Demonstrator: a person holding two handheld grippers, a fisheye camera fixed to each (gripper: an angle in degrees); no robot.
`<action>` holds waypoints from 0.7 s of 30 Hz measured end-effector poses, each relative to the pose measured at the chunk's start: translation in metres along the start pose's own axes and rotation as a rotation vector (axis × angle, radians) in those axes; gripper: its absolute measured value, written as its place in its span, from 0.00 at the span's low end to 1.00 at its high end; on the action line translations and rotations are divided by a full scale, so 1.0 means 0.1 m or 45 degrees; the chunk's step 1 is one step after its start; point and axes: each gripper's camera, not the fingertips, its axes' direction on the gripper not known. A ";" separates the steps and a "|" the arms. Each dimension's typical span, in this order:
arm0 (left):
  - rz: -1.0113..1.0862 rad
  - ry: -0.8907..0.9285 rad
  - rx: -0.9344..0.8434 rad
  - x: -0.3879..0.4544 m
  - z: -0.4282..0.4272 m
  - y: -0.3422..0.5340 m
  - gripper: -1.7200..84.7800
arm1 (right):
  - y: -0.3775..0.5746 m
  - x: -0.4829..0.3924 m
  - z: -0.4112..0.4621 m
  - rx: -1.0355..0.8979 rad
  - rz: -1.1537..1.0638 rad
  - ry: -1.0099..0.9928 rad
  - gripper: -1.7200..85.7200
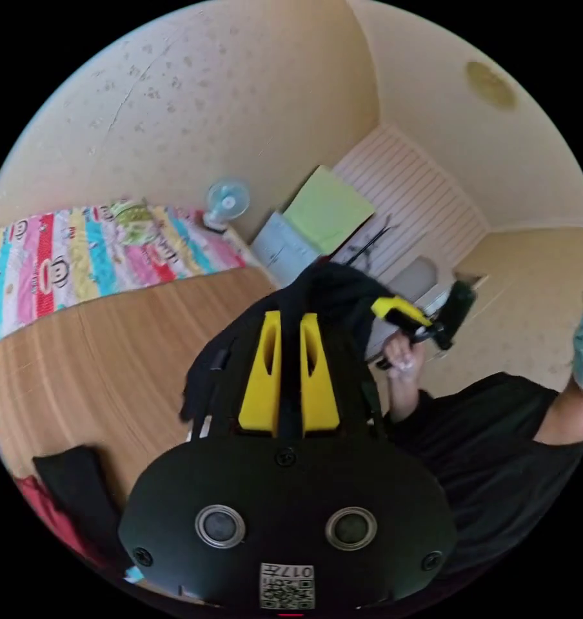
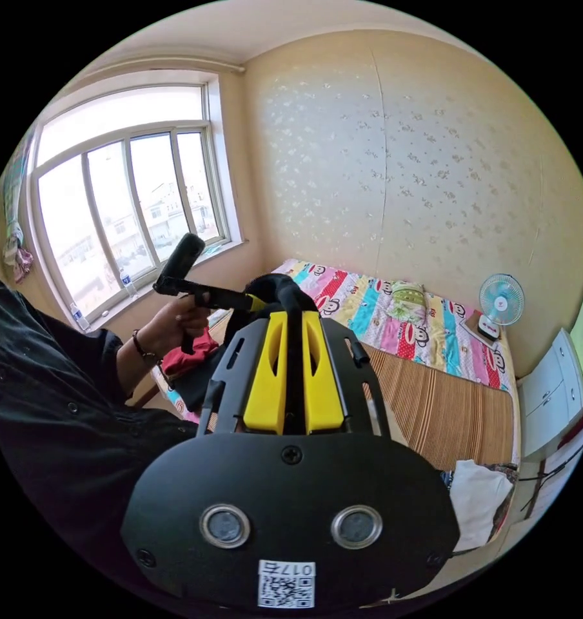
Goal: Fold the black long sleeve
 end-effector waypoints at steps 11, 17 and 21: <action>0.478 0.101 0.160 1.07 -0.39 -0.29 0.06 | 0.54 0.87 -0.31 -0.064 0.275 -0.001 0.07; 0.773 0.013 0.151 1.79 -0.55 -0.43 0.06 | 0.68 1.30 0.18 -0.115 0.375 -0.272 0.11; 0.900 0.253 0.177 1.99 -0.80 -0.62 0.06 | 0.36 1.47 0.44 -0.060 0.330 -0.452 0.14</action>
